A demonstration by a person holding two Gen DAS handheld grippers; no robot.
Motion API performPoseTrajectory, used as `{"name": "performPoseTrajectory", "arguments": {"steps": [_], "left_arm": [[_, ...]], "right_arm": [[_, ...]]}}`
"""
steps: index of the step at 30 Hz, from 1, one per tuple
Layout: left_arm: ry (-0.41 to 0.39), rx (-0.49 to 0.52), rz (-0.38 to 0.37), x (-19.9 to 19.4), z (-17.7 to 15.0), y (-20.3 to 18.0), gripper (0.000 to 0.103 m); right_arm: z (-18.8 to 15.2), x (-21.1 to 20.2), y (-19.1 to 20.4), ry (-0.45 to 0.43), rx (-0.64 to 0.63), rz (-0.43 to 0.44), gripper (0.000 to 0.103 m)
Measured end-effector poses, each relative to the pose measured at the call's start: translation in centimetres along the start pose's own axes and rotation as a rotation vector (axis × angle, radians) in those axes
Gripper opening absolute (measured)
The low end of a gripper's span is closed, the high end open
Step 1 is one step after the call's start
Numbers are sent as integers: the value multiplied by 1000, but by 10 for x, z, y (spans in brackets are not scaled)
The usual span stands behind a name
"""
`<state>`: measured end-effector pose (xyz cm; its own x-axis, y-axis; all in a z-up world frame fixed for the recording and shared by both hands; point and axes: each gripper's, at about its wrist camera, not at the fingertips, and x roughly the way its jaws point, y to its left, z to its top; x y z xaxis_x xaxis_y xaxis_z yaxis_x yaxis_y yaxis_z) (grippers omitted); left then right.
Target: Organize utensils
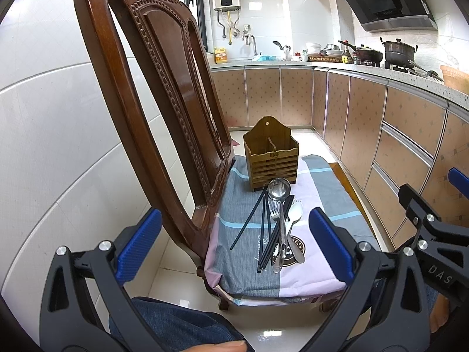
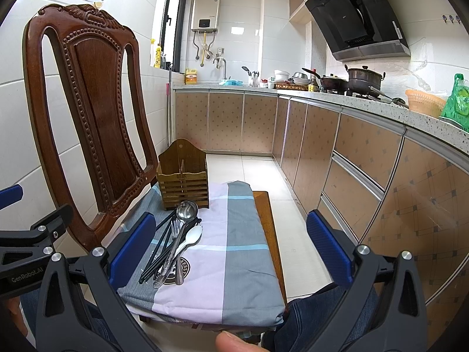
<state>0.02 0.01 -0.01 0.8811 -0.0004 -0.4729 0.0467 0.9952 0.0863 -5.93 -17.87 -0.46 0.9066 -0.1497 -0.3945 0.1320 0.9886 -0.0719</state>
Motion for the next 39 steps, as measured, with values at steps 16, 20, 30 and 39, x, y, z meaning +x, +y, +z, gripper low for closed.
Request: {"name": "performPoseTrajectory", "arguments": {"steps": [16, 20, 30, 39], "left_arm": [[2, 3, -2, 2, -4, -4, 99], [4, 3, -3, 3, -5, -2, 99], [7, 4, -3, 1, -4, -2, 99], [12, 4, 0, 2, -6, -5, 99]], "right_arm": [[-4, 1, -2, 5, 3, 1, 101], [-4, 2, -3, 5, 2, 2, 101], [-6, 1, -2, 6, 2, 0, 101], [-13, 2, -6, 10, 3, 1, 101]]}}
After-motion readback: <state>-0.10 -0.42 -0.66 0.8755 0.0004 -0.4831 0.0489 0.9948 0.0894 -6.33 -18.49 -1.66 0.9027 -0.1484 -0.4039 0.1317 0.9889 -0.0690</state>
